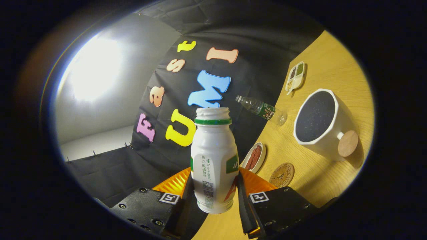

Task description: Take the bottle from table, then pour the juice into the cup, finally place the bottle on the coaster

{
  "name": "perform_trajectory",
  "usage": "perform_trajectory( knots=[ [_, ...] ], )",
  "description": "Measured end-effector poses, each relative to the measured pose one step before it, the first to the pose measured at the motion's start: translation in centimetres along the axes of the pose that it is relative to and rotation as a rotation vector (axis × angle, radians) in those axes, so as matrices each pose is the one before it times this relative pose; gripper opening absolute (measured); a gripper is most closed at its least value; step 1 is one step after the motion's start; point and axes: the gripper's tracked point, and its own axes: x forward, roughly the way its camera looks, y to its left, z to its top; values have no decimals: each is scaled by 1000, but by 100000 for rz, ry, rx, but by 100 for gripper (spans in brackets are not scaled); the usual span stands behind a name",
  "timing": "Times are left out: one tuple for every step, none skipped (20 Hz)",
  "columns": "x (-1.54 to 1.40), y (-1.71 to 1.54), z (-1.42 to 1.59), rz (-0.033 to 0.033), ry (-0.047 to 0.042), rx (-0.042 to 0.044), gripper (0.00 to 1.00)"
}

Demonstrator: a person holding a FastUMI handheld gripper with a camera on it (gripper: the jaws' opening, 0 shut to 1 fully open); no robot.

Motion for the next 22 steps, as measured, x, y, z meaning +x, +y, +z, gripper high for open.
perform_trajectory(
  knots=[
    [-81, -189, 13, -243, -65, 1944, 61],
    [-81, -43, 32, 22, -13, 1414, 61],
    [-18, 18, 66, 102, -305, 2068, 61],
    [-6, 59, -13, 565, -87, 1784, 61],
    [61, -13, 118, 470, -553, 2504, 61],
    [29, -4, 108, 536, -498, 1919, 61],
    [-25, 99, 125, 710, -669, 2250, 61],
    [166, 125, 196, 905, -597, 2374, 61],
    [321, 348, 117, 978, -803, 2624, 61],
    [178, 69, 193, 734, -353, 1849, 61],
    [27, 176, 19, 566, -585, 1466, 61],
    [103, -9, 157, 143, -322, 991, 61],
    [-143, -268, -64, 21, -410, 814, 61],
    [55, 104, 234, 225, -332, 1084, 61],
    [15, 18, -65, 377, -390, 1291, 61],
    [50, 53, 51, 403, -394, 1606, 61],
    [-40, 229, 74, 423, -507, 1414, 61],
    [52, 47, 66, 407, -395, 1132, 61],
    [-82, -120, -68, 159, -359, 994, 61],
    [-61, -164, 54, 238, -322, 851, 61],
    [-87, 220, 25, 347, -387, 699, 61],
    [14, -9, 60, 127, -361, 977, 61]
  ],
)
